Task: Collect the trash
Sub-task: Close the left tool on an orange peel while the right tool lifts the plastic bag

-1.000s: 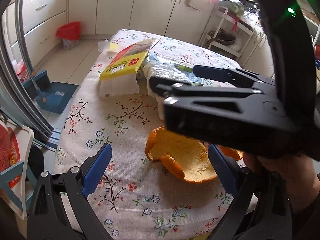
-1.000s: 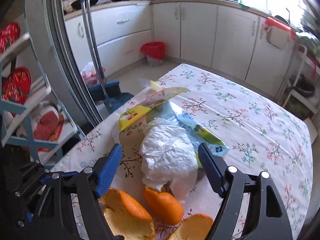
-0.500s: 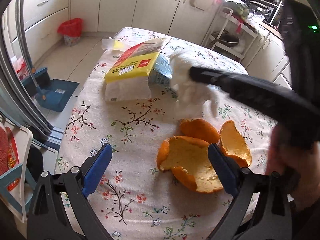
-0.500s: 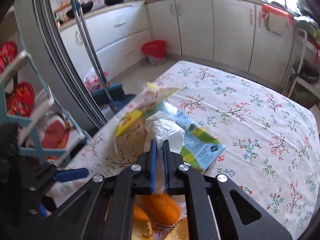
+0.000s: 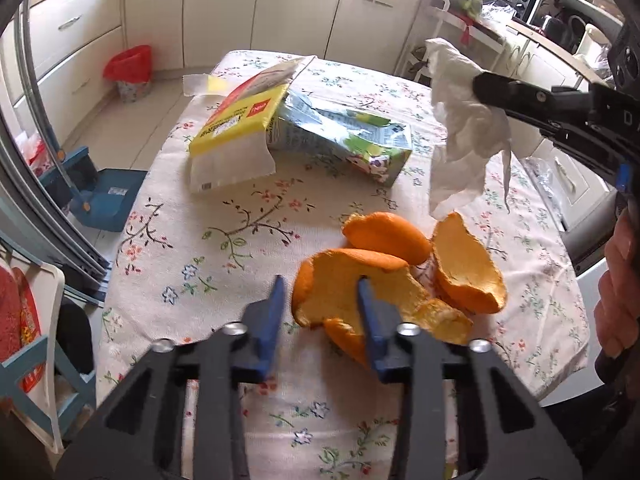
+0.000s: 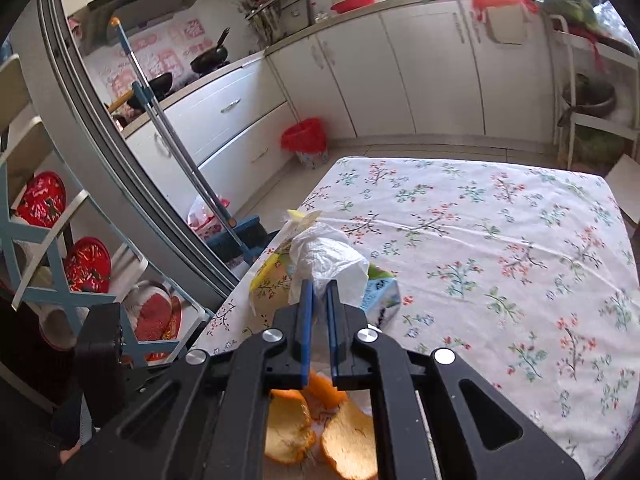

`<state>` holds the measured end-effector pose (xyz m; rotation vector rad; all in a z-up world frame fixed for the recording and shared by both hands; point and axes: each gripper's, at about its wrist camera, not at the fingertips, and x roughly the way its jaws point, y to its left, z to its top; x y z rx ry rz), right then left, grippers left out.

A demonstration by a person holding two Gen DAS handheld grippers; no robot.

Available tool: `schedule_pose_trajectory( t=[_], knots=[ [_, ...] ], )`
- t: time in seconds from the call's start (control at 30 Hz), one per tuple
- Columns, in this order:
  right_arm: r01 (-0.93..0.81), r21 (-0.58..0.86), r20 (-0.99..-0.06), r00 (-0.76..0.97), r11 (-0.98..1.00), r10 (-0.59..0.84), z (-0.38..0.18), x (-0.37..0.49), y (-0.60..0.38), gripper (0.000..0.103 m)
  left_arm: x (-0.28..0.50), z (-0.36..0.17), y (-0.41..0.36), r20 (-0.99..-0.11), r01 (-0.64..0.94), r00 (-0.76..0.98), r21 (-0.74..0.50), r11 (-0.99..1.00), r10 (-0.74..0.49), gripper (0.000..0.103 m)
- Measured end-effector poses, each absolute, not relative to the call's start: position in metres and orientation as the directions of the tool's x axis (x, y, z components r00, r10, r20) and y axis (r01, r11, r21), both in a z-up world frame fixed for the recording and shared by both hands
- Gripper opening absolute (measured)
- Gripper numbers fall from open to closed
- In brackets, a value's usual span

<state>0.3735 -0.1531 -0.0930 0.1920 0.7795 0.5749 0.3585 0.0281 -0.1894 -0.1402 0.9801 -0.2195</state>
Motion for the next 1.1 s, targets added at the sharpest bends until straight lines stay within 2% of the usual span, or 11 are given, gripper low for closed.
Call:
schedule_pose_trajectory(
  t=[0.1,0.2,0.4,0.67,0.87,0.93,1.0,1.1],
  knots=[
    [-0.406,0.37,-0.602,0.58,0.835,0.549,-0.092,0.367,-0.16,0.008,0.353,-0.188,0.029,-0.803,0.113,0.546,-0.214,0.97,-0.24,0.015],
    [-0.394,0.373,-0.593,0.595,0.84,0.542,-0.09,0.359,-0.167,0.008,0.346,-0.185,0.031,-0.795,0.103,0.559,-0.218,0.971,-0.237,0.01],
    [-0.374,0.385,-0.578,0.615,0.844,0.536,-0.086,0.34,-0.179,0.008,0.326,-0.177,0.037,-0.766,0.078,0.6,-0.231,0.97,-0.231,0.005],
    [-0.335,0.426,-0.544,0.647,0.84,0.534,-0.083,0.309,-0.202,0.008,0.305,-0.173,0.05,-0.747,0.036,0.627,-0.255,0.966,-0.22,0.004],
    [-0.287,0.48,-0.511,0.676,0.829,0.53,-0.082,0.289,-0.224,0.008,0.311,-0.193,0.051,-0.796,0.03,0.542,-0.301,0.953,-0.269,0.006],
    [-0.281,0.485,-0.509,0.68,0.828,0.528,-0.083,0.285,-0.227,0.008,0.312,-0.196,0.046,-0.799,0.043,0.532,-0.304,0.952,-0.28,0.013],
    [-0.275,0.485,-0.512,0.68,0.83,0.525,-0.085,0.285,-0.229,0.008,0.312,-0.197,0.043,-0.798,0.041,0.541,-0.291,0.956,-0.266,0.025],
    [-0.27,0.489,-0.518,0.675,0.829,0.525,-0.087,0.286,-0.227,0.008,0.314,-0.199,0.04,-0.789,0.036,0.551,-0.302,0.953,-0.271,0.026]
  ],
)
